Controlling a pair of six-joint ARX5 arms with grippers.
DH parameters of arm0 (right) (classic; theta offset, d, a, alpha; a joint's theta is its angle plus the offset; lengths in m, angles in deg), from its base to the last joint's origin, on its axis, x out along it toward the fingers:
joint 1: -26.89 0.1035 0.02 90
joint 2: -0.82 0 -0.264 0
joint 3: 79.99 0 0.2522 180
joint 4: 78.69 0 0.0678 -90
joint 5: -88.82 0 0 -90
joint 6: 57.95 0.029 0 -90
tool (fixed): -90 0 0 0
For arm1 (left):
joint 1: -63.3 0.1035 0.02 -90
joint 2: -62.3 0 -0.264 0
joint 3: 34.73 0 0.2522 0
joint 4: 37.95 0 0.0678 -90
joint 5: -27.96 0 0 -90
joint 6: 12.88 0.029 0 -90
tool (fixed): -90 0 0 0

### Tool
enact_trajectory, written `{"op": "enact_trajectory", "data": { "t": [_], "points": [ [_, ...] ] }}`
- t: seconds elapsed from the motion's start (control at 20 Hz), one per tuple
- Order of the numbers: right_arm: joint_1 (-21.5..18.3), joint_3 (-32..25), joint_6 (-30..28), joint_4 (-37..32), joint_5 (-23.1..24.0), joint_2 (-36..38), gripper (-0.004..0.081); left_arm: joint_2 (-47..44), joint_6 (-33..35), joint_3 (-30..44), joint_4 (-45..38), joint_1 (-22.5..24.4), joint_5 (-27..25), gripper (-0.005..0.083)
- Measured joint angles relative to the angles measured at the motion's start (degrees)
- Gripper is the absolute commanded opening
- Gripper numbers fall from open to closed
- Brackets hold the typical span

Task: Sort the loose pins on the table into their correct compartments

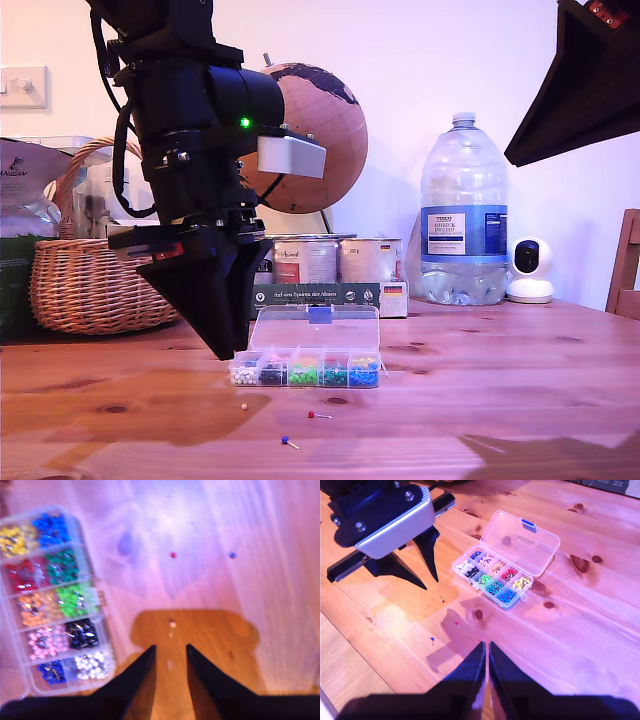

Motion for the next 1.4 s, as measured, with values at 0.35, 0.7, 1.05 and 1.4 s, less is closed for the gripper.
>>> {"op": "enact_trajectory", "data": {
  "t": [0.35, 0.7, 1.05, 1.4],
  "points": [
    [0.0, 0.0, 0.0, -0.02, 0.0, 0.0, -0.0013, 2.62, 0.09, 0.0, -1.07, -0.07, 0.79, 0.0164],
    [0.0, 0.0, 0.0, -0.02, 0.0, 0.0, -0.0013, 2.71, 0.11, 0.0, -2.21, -0.07, 1.88, 0.0164],
    [0.0, 0.0, 0.0, -0.02, 0.0, 0.0, -0.0013, 3.34, 0.09, 0.0, -2.25, -0.35, 2.73, 0.0164],
    [0.0, 0.0, 0.0, 0.07, 0.02, 0.0, -0.0013, 5.97, 0.11, 0.0, -2.25, -0.55, 2.23, 0.0164]
  ]
}}
